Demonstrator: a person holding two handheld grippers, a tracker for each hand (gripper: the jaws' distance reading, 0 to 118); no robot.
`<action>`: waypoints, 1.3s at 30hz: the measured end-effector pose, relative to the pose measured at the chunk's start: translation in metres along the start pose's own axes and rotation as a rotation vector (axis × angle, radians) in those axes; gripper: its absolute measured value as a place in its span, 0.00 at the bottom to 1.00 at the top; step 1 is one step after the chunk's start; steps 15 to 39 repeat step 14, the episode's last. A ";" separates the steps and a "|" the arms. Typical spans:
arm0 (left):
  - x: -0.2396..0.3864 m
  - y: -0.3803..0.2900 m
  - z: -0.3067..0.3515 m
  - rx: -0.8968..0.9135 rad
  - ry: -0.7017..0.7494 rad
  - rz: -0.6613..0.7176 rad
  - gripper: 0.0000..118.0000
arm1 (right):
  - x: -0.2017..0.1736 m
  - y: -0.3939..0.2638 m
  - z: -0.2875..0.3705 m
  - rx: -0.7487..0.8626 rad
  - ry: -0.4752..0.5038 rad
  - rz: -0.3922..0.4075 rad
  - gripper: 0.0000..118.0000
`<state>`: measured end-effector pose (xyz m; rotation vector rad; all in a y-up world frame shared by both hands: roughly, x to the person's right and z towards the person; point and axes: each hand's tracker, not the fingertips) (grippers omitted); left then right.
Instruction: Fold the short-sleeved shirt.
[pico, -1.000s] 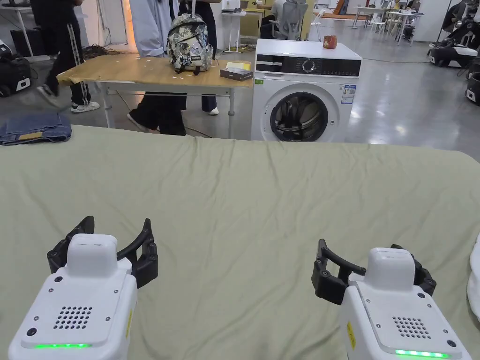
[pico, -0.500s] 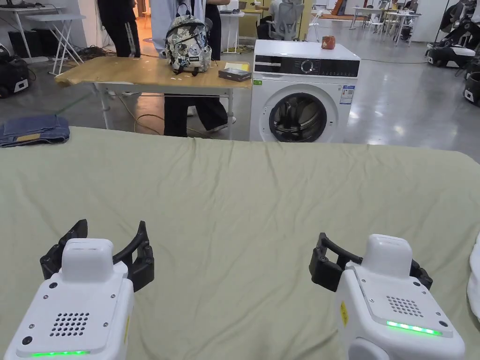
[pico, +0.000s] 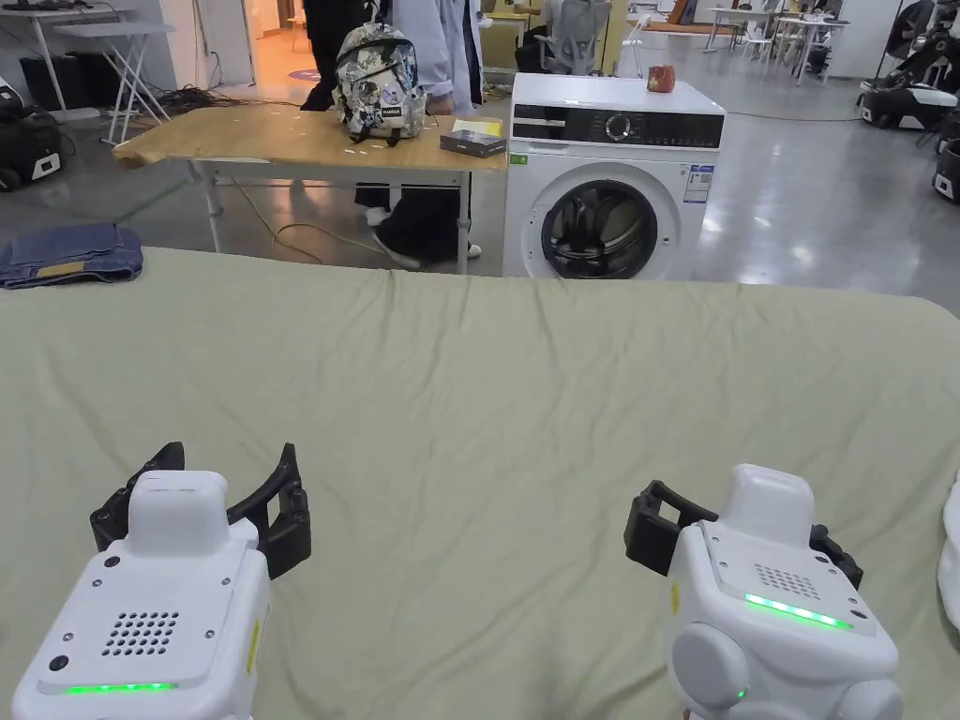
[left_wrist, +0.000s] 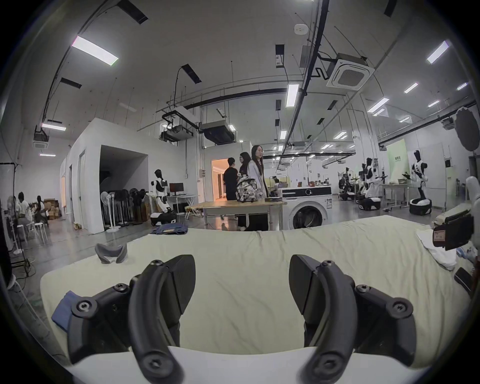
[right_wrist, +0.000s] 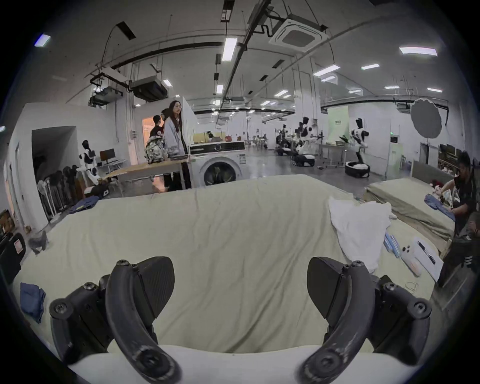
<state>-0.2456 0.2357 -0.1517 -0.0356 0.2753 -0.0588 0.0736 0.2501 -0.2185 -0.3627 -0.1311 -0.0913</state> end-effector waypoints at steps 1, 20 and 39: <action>0.000 0.000 0.000 -0.002 -0.002 0.001 0.64 | 0.001 -0.001 0.000 0.003 0.003 -0.003 0.89; -0.001 -0.003 -0.002 -0.020 -0.017 0.013 0.64 | 0.009 0.002 -0.006 0.004 0.046 -0.016 0.89; -0.001 -0.003 -0.002 -0.020 -0.017 0.013 0.64 | 0.009 0.002 -0.006 0.004 0.046 -0.016 0.89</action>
